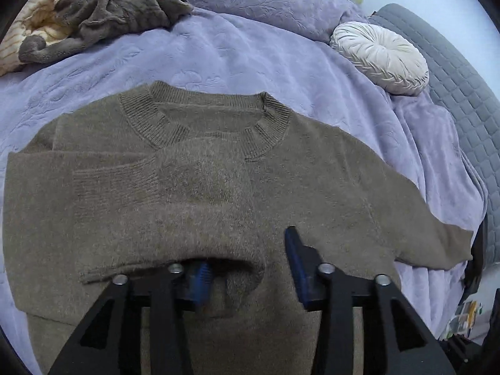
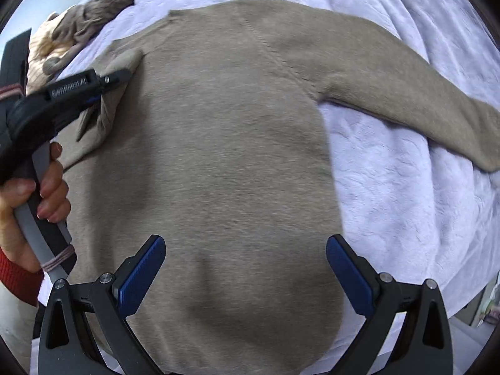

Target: Fold small clothes

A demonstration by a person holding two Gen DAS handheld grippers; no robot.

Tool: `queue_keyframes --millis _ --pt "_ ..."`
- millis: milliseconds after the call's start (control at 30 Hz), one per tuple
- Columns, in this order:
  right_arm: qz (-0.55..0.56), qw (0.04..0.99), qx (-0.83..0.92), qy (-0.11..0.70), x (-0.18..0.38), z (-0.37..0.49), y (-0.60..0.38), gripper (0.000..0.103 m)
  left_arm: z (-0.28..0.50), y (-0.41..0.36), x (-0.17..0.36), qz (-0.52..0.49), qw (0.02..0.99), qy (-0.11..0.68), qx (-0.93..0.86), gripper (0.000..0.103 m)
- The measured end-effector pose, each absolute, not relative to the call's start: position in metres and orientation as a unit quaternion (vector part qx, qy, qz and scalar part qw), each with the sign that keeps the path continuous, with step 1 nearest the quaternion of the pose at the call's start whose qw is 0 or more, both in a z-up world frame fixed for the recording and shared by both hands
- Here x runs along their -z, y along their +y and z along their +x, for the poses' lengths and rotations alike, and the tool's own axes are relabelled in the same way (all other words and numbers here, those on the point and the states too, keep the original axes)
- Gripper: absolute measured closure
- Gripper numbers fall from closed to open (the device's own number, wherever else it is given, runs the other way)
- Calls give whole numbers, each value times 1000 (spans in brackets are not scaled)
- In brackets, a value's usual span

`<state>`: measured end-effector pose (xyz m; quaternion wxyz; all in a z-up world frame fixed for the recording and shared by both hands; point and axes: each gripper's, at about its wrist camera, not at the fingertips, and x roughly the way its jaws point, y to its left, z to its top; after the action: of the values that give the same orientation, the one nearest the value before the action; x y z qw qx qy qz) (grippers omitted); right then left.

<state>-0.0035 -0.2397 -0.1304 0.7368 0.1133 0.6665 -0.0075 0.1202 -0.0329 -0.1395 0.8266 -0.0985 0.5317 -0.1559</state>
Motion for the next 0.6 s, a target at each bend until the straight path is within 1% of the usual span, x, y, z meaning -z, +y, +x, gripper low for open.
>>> queue_keyframes --millis 133,167,200,233,267,367,500,600 --pt "110 742 11 661 127 5 -247 1 101 -12 117 -70 835 525 151 51" --pt "104 747 9 657 126 10 -244 1 96 -1 111 -66 840 520 143 45" --pt "97 752 6 652 124 16 -242 1 93 14 103 -62 847 513 129 23" --pt "89 758 0 646 122 24 -236 1 94 32 99 -64 854 503 115 17" --pt "74 769 -13 635 117 36 -226 1 93 50 93 -68 861 493 102 16" --pt "16 795 -48 604 107 64 -188 1 98 104 94 -82 860 500 53 16" --pt "-112 827 -96 542 102 101 -120 1 121 163 129 -117 832 542 4 16" --pt "-249 826 -111 493 124 122 -63 1 139 186 162 -142 807 572 -24 16"
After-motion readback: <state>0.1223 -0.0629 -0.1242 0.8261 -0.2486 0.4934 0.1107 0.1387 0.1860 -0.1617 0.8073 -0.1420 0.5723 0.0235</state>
